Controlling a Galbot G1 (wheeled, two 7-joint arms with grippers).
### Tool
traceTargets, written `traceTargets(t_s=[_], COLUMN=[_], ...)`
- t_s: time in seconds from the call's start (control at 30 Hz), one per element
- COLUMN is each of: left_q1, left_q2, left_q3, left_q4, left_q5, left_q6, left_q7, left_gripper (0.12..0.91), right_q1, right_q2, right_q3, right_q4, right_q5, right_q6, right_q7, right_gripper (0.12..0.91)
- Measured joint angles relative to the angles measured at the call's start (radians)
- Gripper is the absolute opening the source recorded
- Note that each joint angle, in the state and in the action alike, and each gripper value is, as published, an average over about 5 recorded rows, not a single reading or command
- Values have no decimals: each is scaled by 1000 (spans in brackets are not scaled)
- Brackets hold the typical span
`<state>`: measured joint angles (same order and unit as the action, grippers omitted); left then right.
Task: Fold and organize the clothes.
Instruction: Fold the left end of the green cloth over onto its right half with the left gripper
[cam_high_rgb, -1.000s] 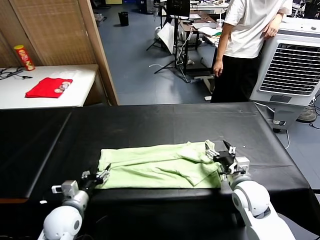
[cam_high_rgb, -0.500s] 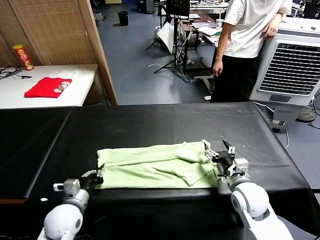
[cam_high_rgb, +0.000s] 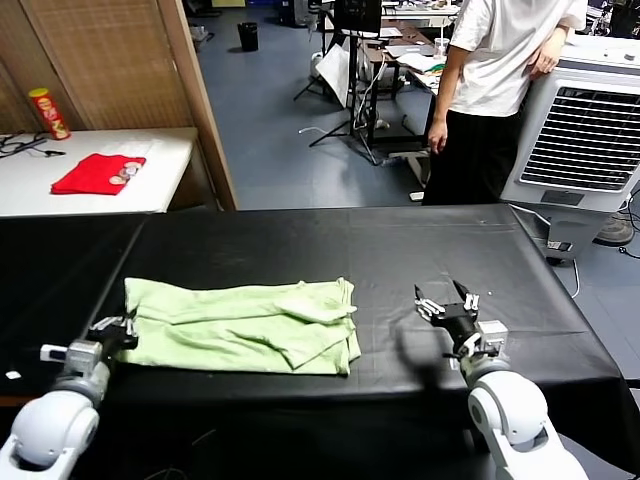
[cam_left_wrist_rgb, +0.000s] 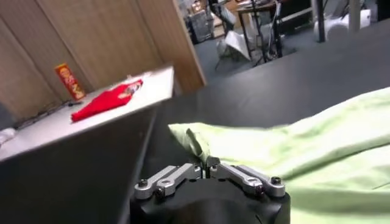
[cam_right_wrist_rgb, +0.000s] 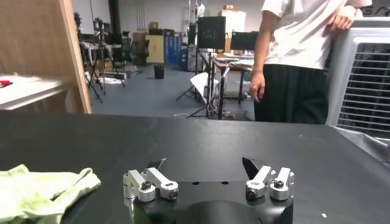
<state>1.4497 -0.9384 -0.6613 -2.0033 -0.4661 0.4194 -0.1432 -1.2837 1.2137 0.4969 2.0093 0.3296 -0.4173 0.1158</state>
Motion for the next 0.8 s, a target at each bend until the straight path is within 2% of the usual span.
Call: traceTargets(t_s=[0.2, 0.4, 0.6, 0.8], left_q1=[-50, -123, -188, -212], left_q2=[-137, -271, -375, -424], left_q3=[165, 341, 445, 478], left_q4=[-106, -113, -69, -22], left_q5=[-178, -291, -277, -246], left_q6=[55, 77, 70, 53], left_q7=[-65, -105, -108, -105], left_gripper=[157, 157, 157, 157], right_q1=[-51, -91, -97, -84], right_q2=[2, 19, 26, 24], right_q3=[49, 94, 109, 102], right_q4=[25, 28, 20, 6], right_q5=[-14, -38, -46, -47], right_q6=[9, 11, 11, 12], right_q7=[-10, -10, -11, -15], right_gripper=[798, 798, 798, 798])
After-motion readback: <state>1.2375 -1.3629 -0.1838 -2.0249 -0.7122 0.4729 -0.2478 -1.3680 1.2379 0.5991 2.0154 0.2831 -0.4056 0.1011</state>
